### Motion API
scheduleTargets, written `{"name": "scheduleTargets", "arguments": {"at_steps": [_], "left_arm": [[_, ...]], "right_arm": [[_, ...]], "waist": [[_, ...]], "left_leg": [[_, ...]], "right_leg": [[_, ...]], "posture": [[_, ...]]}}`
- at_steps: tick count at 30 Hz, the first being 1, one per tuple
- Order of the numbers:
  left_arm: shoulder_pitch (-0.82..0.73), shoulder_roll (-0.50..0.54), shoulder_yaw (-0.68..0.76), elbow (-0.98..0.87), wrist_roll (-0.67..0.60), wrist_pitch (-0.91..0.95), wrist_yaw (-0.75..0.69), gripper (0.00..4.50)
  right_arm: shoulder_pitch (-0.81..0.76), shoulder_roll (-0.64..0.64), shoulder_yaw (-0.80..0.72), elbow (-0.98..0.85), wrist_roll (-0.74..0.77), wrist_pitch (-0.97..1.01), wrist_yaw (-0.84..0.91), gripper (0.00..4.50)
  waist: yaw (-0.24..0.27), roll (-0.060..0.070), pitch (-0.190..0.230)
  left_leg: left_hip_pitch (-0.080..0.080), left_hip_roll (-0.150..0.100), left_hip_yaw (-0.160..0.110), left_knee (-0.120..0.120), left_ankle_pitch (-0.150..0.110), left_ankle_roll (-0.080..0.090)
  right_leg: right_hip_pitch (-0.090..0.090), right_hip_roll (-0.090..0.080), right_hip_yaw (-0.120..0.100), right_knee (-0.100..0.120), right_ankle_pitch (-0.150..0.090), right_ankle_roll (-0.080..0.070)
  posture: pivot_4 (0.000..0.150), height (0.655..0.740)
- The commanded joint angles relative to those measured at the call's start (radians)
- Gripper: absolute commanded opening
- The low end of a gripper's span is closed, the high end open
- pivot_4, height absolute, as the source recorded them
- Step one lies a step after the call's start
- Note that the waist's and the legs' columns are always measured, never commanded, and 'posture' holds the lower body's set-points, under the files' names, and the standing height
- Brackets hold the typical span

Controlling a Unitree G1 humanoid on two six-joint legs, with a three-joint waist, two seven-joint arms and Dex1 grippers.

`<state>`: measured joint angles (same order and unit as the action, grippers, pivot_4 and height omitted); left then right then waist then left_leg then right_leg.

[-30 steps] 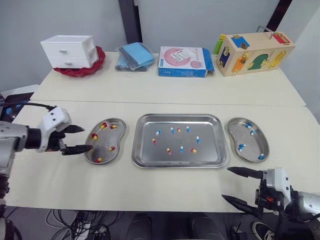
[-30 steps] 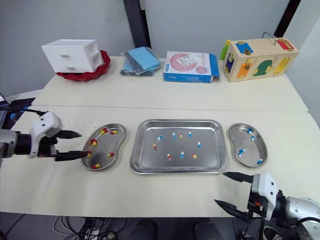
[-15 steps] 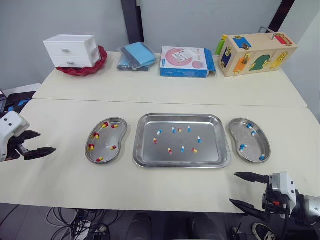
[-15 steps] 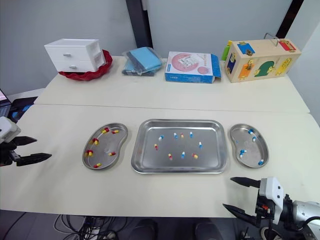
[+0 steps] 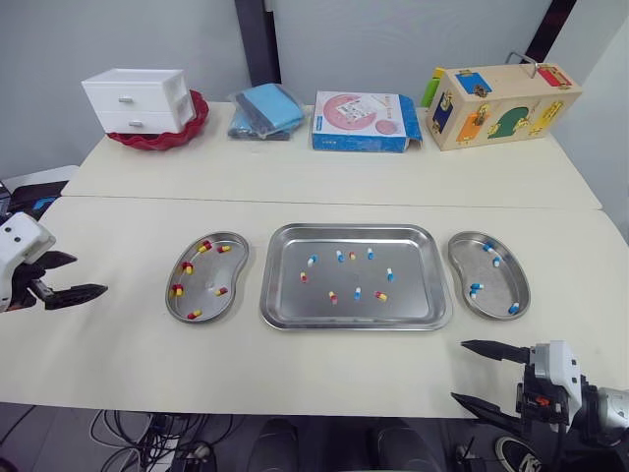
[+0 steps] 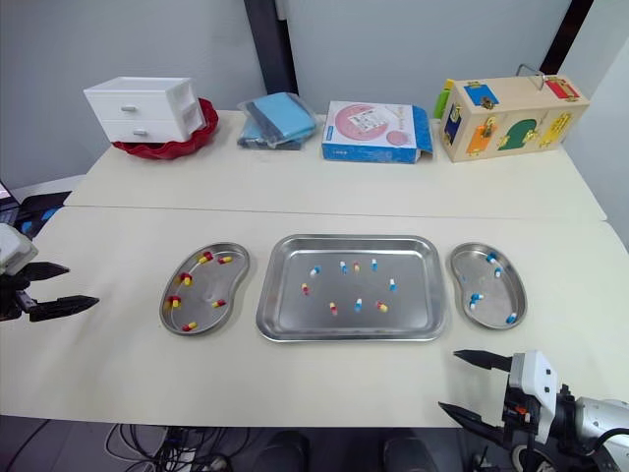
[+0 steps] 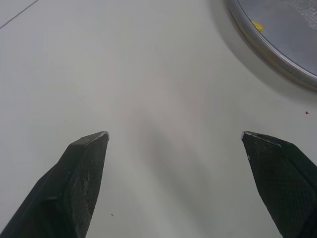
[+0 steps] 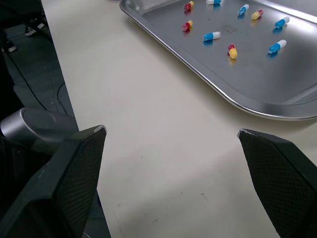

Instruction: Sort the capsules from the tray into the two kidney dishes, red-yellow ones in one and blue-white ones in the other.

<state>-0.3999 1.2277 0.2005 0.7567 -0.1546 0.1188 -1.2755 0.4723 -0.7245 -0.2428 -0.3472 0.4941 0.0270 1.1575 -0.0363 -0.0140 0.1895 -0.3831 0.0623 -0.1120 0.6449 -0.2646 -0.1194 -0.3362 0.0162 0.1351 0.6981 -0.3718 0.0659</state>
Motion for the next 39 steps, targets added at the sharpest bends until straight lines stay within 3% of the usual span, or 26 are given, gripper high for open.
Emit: {"name": "scheduleTargets", "arguments": {"at_steps": [1,8,16,24,30,39], "left_arm": [[-0.007,0.001,0.007,-0.029,-0.010,-0.011,-0.012,4.46],[-0.036,-0.044,-0.029,-0.168,-0.037,0.031,-0.096,4.46],[-0.111,-0.169,-0.123,-0.450,-0.097,0.172,-0.128,4.46],[-0.112,-0.326,-0.180,-0.676,-0.135,0.286,-0.028,4.46],[-0.068,-0.447,-0.297,-0.878,-0.077,0.403,0.141,4.46],[-0.089,-0.485,-0.381,-0.848,-0.016,0.412,0.217,4.46]], "right_arm": [[0.007,0.003,-0.010,-0.042,0.016,-0.002,-0.006,4.50],[0.019,0.006,0.002,-0.132,0.031,0.045,-0.041,4.50],[0.038,0.032,0.016,-0.177,0.024,0.061,-0.089,4.50],[0.069,0.046,0.024,-0.201,0.014,0.064,-0.124,4.50],[0.072,0.079,0.043,-0.226,0.010,0.065,-0.162,4.50],[0.061,0.086,0.070,-0.222,-0.005,0.058,-0.183,4.50]], "waist": [[0.000,0.000,0.000],[0.003,0.000,0.000],[0.004,0.000,0.000],[0.003,0.000,0.000],[0.004,0.000,0.000],[0.005,0.000,0.000]], "left_leg": [[0.000,0.000,0.000,0.000,0.000,0.000],[0.000,0.000,0.000,0.000,0.000,0.000],[0.000,0.000,0.000,0.001,0.000,0.000],[0.000,0.000,0.000,0.001,0.000,0.000],[-0.001,0.000,0.000,0.001,0.000,0.000],[0.000,-0.001,0.000,0.001,0.000,0.000]], "right_leg": [[0.000,0.000,0.000,0.000,0.000,0.000],[0.000,0.000,0.000,0.000,0.000,0.000],[0.001,0.000,0.000,0.000,0.000,0.000],[0.001,0.000,0.000,0.000,0.000,0.000],[0.001,0.000,0.001,0.000,0.000,0.000],[0.001,0.000,0.001,0.000,0.000,0.000]], "posture": [[0.150,0.7400],[0.150,0.7400],[0.150,0.7400],[0.150,0.7400],[0.150,0.7400],[0.150,0.7400]]}}
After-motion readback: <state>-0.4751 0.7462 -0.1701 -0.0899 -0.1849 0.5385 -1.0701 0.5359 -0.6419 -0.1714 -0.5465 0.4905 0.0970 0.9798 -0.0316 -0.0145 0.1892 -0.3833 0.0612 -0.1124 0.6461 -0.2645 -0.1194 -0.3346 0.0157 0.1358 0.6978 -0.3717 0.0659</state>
